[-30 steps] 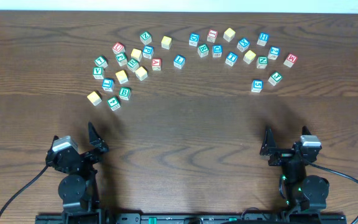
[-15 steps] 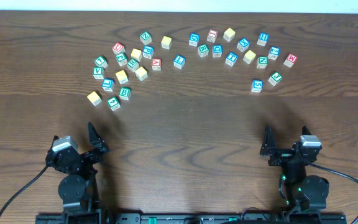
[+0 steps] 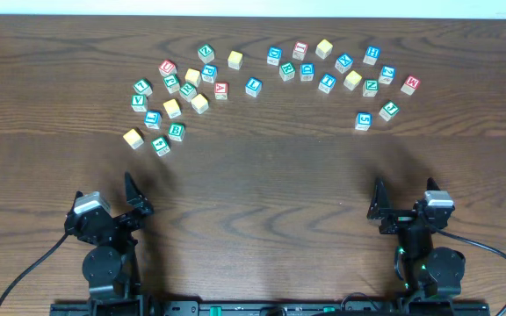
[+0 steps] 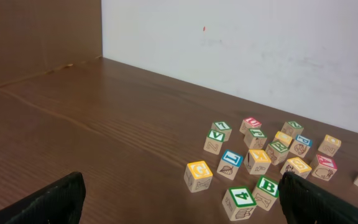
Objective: Spell out ROBOT
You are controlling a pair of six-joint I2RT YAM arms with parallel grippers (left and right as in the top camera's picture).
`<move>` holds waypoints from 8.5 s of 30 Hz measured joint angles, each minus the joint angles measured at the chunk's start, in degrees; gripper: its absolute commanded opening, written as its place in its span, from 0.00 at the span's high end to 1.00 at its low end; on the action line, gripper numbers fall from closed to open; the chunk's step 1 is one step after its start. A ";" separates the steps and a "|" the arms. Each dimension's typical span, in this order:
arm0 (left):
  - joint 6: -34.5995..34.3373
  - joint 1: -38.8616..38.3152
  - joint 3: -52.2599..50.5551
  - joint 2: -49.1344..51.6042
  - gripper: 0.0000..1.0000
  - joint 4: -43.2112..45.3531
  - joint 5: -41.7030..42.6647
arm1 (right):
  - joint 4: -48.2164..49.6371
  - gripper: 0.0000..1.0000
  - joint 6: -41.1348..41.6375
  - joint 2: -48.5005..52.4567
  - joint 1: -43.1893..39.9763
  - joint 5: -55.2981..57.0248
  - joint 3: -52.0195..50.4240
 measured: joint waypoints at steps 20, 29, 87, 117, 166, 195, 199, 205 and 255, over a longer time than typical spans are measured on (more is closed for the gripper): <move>0.00 0.00 0.00 0.00 0.03 0.00 0.00 | 0.00 0.01 0.00 0.00 0.00 0.00 0.00; 0.00 0.00 0.00 0.00 0.02 0.00 0.00 | 0.00 0.01 0.00 0.00 0.00 0.00 0.00; 0.09 0.00 0.85 0.31 0.03 0.35 2.10 | 0.00 0.01 0.00 0.00 0.00 0.00 0.00; 1.33 0.00 48.48 46.62 0.02 -26.64 14.64 | 0.00 0.01 0.00 0.00 0.00 0.00 0.00; -18.60 -13.31 104.67 109.44 0.21 -48.94 10.99 | 0.00 0.01 0.00 0.02 0.00 0.00 0.00; -30.32 -14.78 104.67 128.02 0.34 -39.45 7.48 | 0.00 0.01 0.02 0.02 0.00 0.00 0.00; -30.32 -14.78 104.67 130.42 0.34 -38.77 7.48 | 0.00 0.01 0.00 0.02 0.00 0.00 0.00; -30.32 -14.78 104.67 131.60 0.34 -38.10 6.80 | 0.00 0.01 0.00 0.02 0.00 0.00 0.00; -30.47 -14.75 100.21 131.60 0.58 -31.06 2.78 | 0.00 0.01 0.02 0.02 0.00 0.00 0.00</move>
